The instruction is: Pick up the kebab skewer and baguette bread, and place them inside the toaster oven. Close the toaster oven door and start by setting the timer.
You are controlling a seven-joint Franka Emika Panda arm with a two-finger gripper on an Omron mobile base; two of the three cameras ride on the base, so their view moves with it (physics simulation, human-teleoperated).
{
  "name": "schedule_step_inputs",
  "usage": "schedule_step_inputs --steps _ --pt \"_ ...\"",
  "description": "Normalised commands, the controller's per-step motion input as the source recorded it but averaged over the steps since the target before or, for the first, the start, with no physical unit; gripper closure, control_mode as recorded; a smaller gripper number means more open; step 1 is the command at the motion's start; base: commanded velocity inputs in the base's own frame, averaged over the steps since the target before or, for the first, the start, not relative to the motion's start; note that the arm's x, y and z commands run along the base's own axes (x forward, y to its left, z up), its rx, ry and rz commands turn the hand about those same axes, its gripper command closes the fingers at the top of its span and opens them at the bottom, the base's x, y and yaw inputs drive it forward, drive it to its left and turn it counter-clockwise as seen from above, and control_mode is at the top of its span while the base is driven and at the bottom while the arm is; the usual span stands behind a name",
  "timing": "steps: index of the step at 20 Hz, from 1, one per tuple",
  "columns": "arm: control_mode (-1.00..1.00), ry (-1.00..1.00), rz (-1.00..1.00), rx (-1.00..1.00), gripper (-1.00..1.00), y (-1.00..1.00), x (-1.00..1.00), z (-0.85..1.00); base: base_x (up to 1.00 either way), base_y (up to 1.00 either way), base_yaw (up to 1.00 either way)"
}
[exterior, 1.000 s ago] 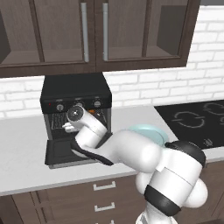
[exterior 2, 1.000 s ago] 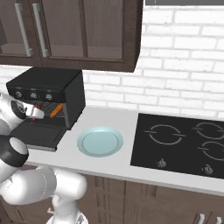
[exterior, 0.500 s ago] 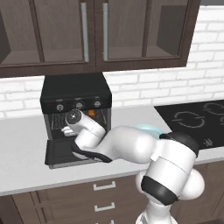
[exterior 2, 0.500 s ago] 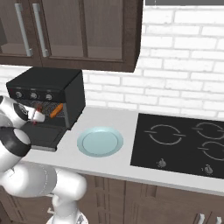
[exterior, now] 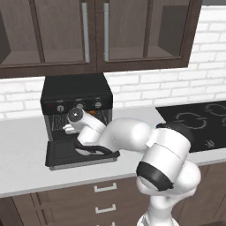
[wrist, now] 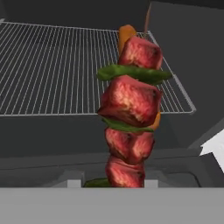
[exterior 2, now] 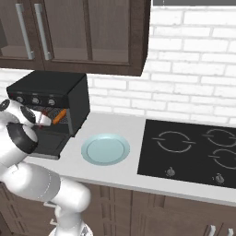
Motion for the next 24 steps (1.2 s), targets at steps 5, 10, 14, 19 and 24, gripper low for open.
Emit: schedule_step_inputs --steps 5,10,14,19,24 --pt "-1.00 0.00 0.00 0.00 1.00 0.01 0.33 0.00 0.00 0.00 0.00" --pt "-1.00 0.00 0.00 0.00 1.00 0.00 0.33 0.00 0.00 0.00 0.00" --pt "-1.00 -0.04 0.00 -0.01 1.00 0.03 0.19 0.00 0.00 0.00 0.00" --pt "-1.00 -0.06 0.00 -0.03 1.00 0.12 0.11 0.00 0.00 0.00 0.00" --pt "-1.00 -0.01 0.00 0.00 1.00 0.01 0.33 -0.01 0.00 0.00 0.00"
